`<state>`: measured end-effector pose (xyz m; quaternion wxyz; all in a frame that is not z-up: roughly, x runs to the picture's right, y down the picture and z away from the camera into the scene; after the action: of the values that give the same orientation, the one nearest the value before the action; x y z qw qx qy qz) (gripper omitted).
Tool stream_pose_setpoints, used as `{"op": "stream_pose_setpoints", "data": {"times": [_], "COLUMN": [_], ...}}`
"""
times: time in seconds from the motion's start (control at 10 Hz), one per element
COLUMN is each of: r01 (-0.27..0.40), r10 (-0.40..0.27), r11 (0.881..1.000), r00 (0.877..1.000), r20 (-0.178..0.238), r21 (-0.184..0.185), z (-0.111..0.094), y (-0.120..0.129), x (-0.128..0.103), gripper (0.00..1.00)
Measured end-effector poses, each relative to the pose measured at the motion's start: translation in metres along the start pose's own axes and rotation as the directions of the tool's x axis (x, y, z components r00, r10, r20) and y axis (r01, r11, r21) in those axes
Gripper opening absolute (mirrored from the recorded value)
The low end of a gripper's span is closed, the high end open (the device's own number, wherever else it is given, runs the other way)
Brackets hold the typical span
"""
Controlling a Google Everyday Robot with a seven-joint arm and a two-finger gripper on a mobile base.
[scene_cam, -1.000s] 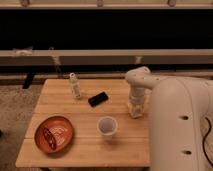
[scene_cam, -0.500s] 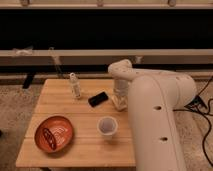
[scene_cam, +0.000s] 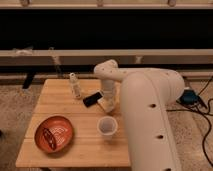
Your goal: Wipe the white sponge on the table
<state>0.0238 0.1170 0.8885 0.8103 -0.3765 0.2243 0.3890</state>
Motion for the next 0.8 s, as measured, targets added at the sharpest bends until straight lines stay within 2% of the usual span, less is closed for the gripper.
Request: {"op": "stream_pose_setpoints", "data": {"times": [0.1, 0.3, 0.6, 0.8], "r01": [0.004, -0.031, -0.122, -0.191], "r10": [-0.004, 0.03, 0.119, 0.185], "r11": [1.0, 0.998, 0.99, 0.978], "r00": [1.0, 0.999, 0.992, 0.98], "r20": [-0.004, -0.017, -0.043, -0.068], "r21": [-0.016, -0.049, -0.075, -0.084], "z": [0.004, 0.013, 0.024, 0.031], "y": [0.012, 0.024, 0.017, 0.008], "x": [0.007, 0.037, 0.089, 0.126], "gripper": [0.0, 0.0, 0.0, 0.0]}}
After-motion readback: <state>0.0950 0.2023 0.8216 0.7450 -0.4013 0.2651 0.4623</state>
